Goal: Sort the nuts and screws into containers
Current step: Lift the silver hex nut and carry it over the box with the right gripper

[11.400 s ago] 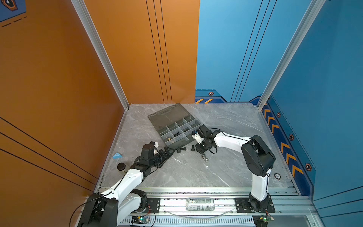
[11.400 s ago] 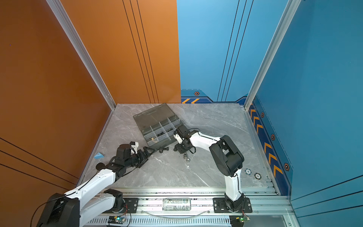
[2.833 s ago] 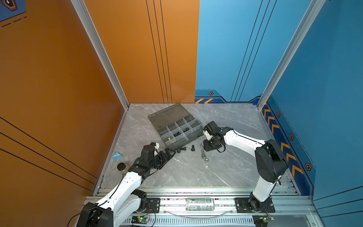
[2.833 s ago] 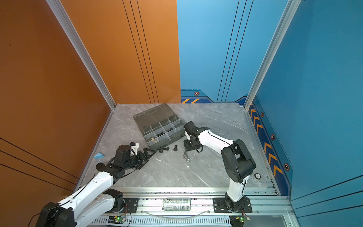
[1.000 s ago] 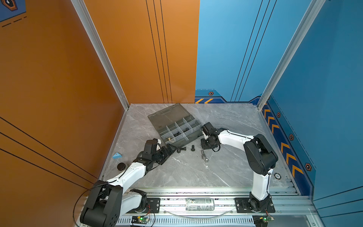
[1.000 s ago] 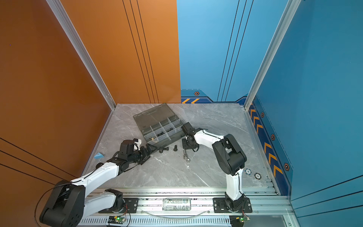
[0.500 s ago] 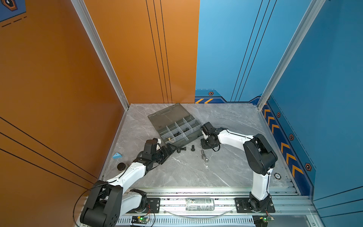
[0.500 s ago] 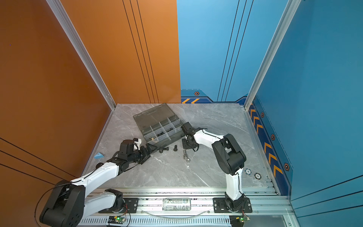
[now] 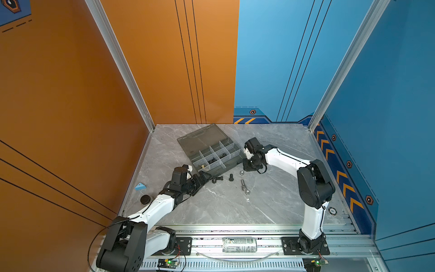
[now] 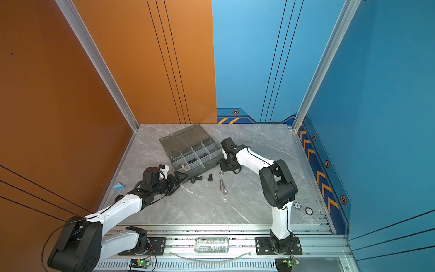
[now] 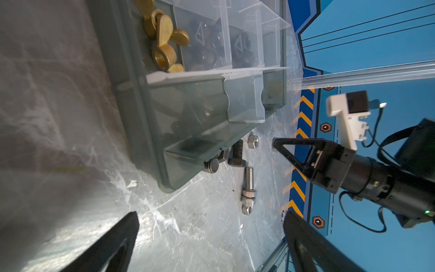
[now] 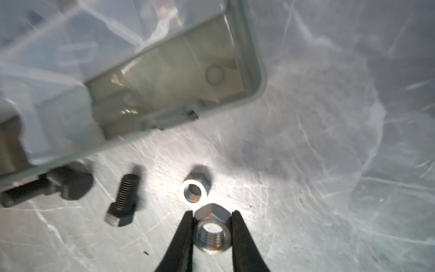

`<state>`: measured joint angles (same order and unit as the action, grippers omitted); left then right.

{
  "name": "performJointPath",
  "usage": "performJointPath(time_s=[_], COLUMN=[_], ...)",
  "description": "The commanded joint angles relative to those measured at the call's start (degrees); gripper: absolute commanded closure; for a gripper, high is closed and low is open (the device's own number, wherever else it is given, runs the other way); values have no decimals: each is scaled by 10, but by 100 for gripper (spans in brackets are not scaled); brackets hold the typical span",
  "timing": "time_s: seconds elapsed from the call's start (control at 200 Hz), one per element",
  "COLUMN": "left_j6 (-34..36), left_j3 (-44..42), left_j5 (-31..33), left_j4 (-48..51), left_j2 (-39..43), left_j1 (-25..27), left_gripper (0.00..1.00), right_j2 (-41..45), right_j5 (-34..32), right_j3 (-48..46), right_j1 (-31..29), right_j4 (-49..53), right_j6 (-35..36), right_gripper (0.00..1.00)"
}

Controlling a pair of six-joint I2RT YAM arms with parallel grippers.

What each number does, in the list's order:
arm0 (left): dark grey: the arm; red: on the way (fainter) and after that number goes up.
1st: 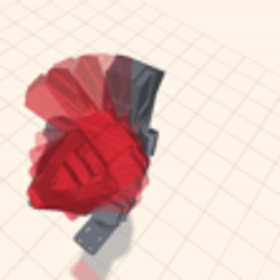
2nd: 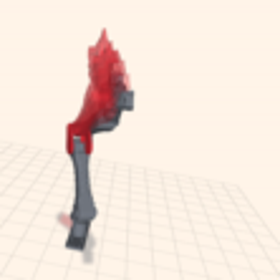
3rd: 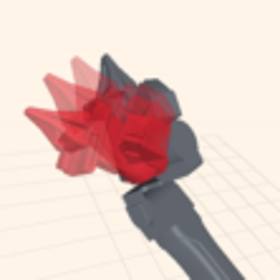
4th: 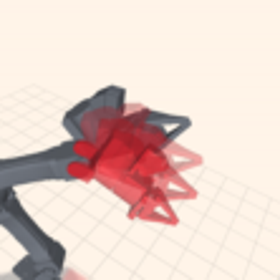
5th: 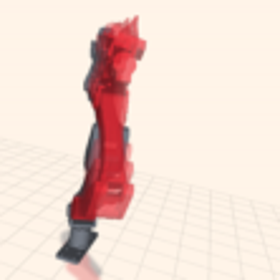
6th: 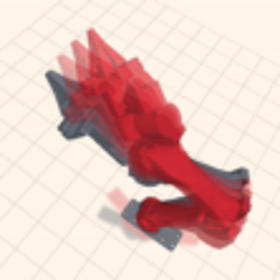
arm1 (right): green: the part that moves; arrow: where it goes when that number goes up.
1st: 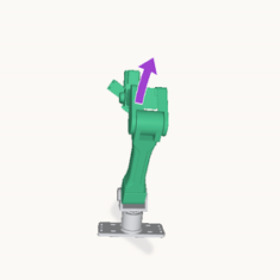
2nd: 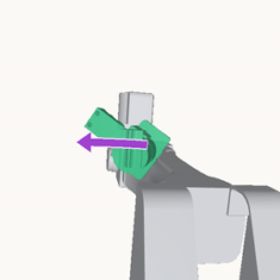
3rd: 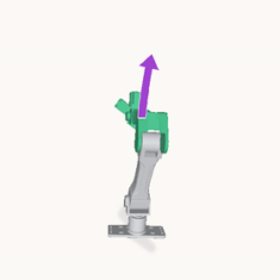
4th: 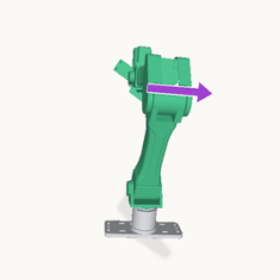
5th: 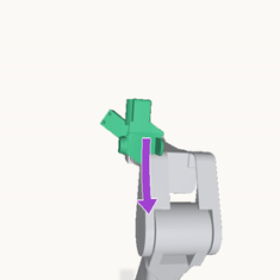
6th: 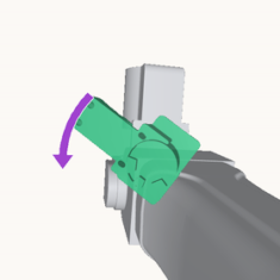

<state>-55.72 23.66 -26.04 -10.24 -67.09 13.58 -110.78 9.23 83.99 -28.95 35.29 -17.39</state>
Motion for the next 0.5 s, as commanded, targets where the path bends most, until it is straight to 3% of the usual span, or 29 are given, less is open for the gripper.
performJointPath(time_s=[0.0,0.496], left_j6=[8,9], left_j3=[-7,-21], left_j5=[-16,-21], left_j4=[-22,-27], left_j2=[0,24], left_j1=[-6,-4], left_gripper=[2,2], right_j2=[12,-174], right_j5=[21,-47], right_j3=[67,301], right_j1=[7,6], right_j4=[30,-32], right_j6=[21,30], right_gripper=[93,96])
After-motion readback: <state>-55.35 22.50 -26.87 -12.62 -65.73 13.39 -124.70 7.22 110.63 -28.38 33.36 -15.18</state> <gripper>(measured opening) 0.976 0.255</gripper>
